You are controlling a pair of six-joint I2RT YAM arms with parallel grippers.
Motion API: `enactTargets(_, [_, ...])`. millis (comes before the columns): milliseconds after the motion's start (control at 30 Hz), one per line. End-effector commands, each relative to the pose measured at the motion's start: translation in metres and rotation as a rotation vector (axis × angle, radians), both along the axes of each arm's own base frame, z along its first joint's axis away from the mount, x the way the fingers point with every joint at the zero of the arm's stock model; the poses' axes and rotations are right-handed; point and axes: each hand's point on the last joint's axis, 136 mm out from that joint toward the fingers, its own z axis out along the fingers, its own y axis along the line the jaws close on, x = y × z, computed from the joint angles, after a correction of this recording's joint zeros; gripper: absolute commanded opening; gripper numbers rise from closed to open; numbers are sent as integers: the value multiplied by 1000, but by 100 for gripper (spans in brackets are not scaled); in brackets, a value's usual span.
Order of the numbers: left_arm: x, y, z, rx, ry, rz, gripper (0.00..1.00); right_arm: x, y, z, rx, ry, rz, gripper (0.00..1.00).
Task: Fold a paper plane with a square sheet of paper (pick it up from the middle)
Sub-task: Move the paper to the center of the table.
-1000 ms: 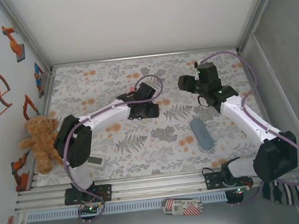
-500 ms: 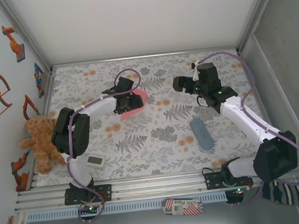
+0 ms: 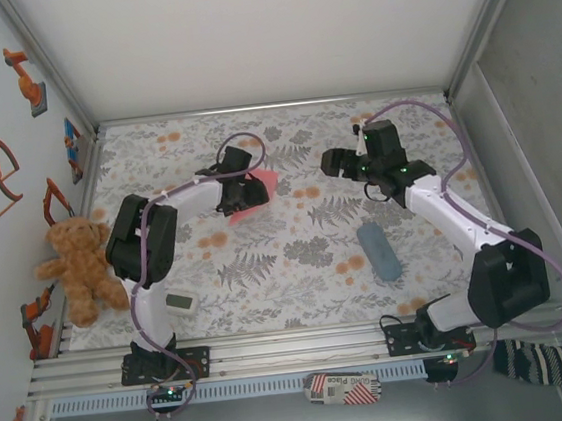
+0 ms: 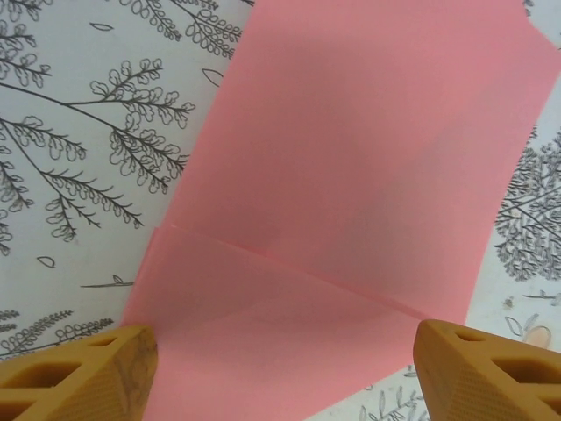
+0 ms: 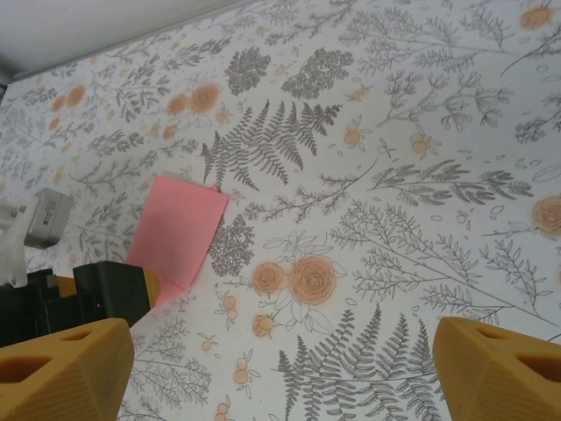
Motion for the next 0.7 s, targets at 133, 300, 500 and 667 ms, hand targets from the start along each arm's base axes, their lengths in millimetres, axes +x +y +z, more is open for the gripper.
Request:
enactTargets(133, [-23,-11,-13,-103,100,15,69,5,25,-12,182,107,10,78])
enactTargets(300, [-53,-25,-17,-162,169,18,63,3,39,-40,299,231,-12,68])
enactTargets(500, [-78,-32,-26,-132,191,51,52,-10,61,-87,410,410,-43,54])
enactTargets(667, [-83,-31,-30,-140,201,92,40,-18,77,-114,450,500,-74,47])
